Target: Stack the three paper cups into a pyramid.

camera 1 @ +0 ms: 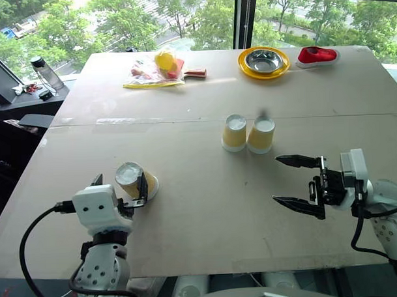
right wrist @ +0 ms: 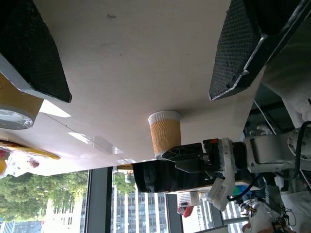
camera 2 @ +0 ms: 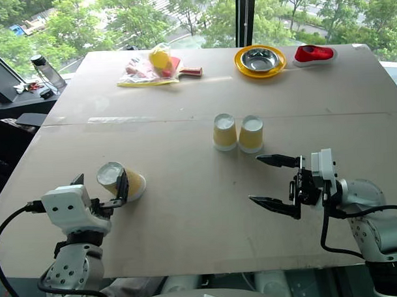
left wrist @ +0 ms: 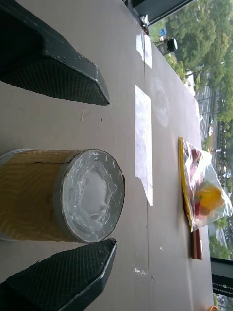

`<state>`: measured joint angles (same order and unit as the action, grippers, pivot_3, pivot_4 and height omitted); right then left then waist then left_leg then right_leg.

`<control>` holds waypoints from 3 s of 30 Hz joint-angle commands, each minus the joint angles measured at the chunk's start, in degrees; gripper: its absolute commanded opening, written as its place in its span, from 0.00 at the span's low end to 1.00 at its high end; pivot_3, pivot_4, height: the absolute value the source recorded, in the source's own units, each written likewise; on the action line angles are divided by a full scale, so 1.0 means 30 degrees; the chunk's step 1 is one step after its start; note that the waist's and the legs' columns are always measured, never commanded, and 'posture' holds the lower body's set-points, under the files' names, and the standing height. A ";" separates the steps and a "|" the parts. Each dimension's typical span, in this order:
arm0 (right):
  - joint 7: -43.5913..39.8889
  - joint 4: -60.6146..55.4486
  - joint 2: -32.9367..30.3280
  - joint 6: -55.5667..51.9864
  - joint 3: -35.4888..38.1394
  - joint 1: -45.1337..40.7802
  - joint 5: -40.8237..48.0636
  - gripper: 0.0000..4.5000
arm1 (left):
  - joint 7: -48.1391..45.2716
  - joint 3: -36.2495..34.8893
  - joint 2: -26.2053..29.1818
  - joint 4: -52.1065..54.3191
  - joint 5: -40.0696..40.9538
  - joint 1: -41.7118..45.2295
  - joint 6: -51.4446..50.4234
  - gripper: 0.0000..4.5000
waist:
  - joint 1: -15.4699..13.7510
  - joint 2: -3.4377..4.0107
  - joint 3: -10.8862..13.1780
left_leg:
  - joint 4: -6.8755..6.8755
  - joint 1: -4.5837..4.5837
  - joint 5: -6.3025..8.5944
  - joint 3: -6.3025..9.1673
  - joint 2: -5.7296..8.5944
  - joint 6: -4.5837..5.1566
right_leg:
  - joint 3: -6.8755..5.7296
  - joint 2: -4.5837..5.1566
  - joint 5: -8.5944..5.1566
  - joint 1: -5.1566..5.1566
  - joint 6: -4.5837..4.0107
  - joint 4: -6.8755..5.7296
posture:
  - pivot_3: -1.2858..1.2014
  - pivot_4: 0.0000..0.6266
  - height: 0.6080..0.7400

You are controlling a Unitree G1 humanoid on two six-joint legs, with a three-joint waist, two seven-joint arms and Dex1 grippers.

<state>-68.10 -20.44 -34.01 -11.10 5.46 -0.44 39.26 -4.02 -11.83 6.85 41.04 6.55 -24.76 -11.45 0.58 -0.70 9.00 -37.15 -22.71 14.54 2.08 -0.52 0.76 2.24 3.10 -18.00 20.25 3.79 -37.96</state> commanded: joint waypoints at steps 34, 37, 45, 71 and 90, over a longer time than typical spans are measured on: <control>0.2022 -0.1297 0.0342 -0.0496 0.1084 -0.0144 0.1443 1.00 | -0.5408 -0.1078 0.4569 -0.4986 0.4301 0.9024 -0.0544 0.52 | -0.0211 -0.0011 -0.0004 | -0.0013 -0.0012 -0.0003 0.0064 -0.0004 -0.0005 | -0.0074 0.0001 0.0003 0.0003 0.0002 -0.0035 | 0.52 0.24 1.00; 0.3724 -0.1328 0.0636 -0.0908 0.2541 -0.0046 0.2390 1.00 | -0.8235 -0.0953 0.6266 -0.6607 0.7634 1.3436 -0.2748 0.52 | -0.0384 -0.0018 -0.0001 | -0.0031 -0.0019 -0.0005 0.0094 0.0005 -0.0008 | -0.0113 -0.0003 0.0004 -0.0007 0.0002 -0.0050 | 0.52 0.24 1.00; 0.5323 -0.0918 0.0064 -0.1098 0.4253 0.1028 0.1510 1.00 | -1.3729 0.3889 0.7431 -1.4398 0.6544 2.3822 -0.4403 0.52 | -0.0463 -0.0022 0.0010 | -0.0036 -0.0051 -0.0018 0.0096 0.0073 -0.0027 | -0.0143 -0.0015 -0.0002 0.0004 0.0017 -0.0013 | 0.52 0.24 1.00; 0.6259 -0.3009 0.1438 0.0773 0.4801 0.3463 0.2145 1.00 | -1.8716 0.6467 0.2756 -2.3014 0.3309 2.8426 -0.0533 0.52 | 0.0053 -0.0002 0.0029 | -0.0025 -0.0068 -0.0026 0.0068 0.0059 -0.0040 | -0.0089 -0.0029 -0.0007 0.0037 0.0024 -0.0031 | 0.52 0.24 1.00; 0.5283 -0.4308 0.2591 0.2795 0.6526 0.7069 0.2922 1.00 | -1.9165 0.6397 0.2003 -2.6739 0.1715 2.9424 0.2250 0.52 | 0.0032 0.0000 0.0027 | -0.0032 -0.0063 -0.0019 0.0067 0.0063 -0.0028 | -0.0090 -0.0030 -0.0007 0.0031 0.0025 -0.0042 | 0.52 0.24 1.00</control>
<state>-52.19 -30.65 -26.56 -4.27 23.38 20.11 46.80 -61.19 7.44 13.15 -38.76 12.31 62.46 -6.11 0.68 -0.70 9.08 -37.26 -22.89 14.49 2.29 -0.33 0.68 1.97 3.01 -18.02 20.34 3.86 -38.09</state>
